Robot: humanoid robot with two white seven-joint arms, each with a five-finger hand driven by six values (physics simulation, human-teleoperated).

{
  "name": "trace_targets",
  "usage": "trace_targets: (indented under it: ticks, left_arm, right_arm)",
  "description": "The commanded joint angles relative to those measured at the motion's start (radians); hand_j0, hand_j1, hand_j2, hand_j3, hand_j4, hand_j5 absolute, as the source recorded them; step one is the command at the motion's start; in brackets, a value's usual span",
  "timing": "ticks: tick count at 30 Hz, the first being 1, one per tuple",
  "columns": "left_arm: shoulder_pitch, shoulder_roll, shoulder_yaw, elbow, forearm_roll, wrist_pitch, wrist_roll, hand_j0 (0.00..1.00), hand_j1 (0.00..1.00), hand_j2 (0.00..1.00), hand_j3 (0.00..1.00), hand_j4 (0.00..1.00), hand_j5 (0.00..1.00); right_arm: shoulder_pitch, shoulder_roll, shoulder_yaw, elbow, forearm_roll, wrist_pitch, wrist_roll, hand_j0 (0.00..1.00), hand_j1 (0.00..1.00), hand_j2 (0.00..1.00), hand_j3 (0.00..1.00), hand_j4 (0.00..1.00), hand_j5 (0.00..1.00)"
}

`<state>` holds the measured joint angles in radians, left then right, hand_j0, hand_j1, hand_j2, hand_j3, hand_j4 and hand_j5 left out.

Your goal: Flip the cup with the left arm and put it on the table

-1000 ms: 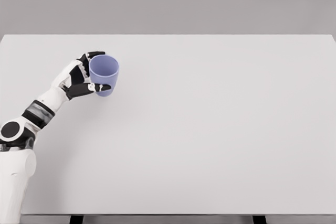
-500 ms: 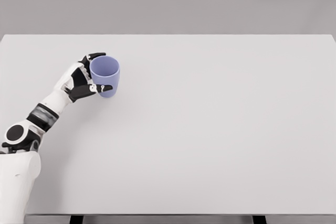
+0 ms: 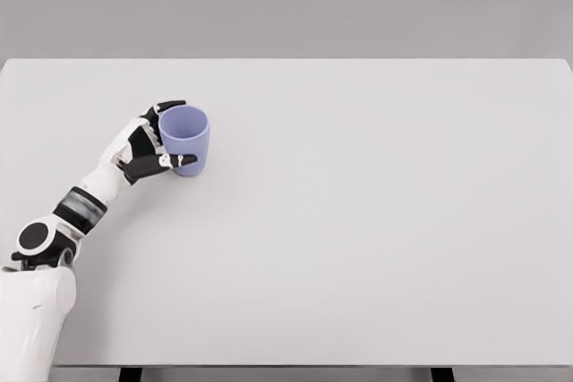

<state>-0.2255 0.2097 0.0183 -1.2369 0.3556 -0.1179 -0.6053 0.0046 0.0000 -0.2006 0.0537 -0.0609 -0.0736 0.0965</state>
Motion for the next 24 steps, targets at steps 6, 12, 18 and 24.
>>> trace_targets:
  ticks: [6, 12, 18, 24]
  left_arm:
    - [0.0, 0.001, -0.001, -0.001, 0.005, -0.002, -0.001, 0.78, 0.78, 0.78, 0.78, 0.78, 0.78]
    - [0.0, 0.001, 0.0, -0.003, 0.005, -0.002, -0.001, 0.85, 0.85, 0.85, 0.85, 0.85, 0.85]
    - [0.0, 0.001, -0.001, -0.007, 0.005, -0.002, -0.001, 0.87, 0.87, 0.87, 0.87, 0.87, 0.87]
    - [0.002, -0.001, 0.0, -0.012, 0.005, -0.002, -0.001, 0.9, 0.9, 0.9, 0.9, 0.9, 0.9]
  right_arm:
    - [0.0, 0.0, 0.001, 0.0, -0.001, 0.0, 0.0, 1.0, 1.0, 1.0, 1.0, 1.0, 1.0]
    - [0.0, 0.0, 0.001, 0.0, -0.001, 0.0, 0.0, 1.0, 1.0, 1.0, 1.0, 1.0, 1.0]
    - [0.0, 0.0, 0.0, 0.0, 0.001, 0.0, 0.0, 1.0, 1.0, 1.0, 1.0, 1.0, 1.0]
    - [0.0, 0.0, 0.0, 0.0, 0.001, 0.0, 0.0, 1.0, 1.0, 1.0, 1.0, 1.0, 1.0]
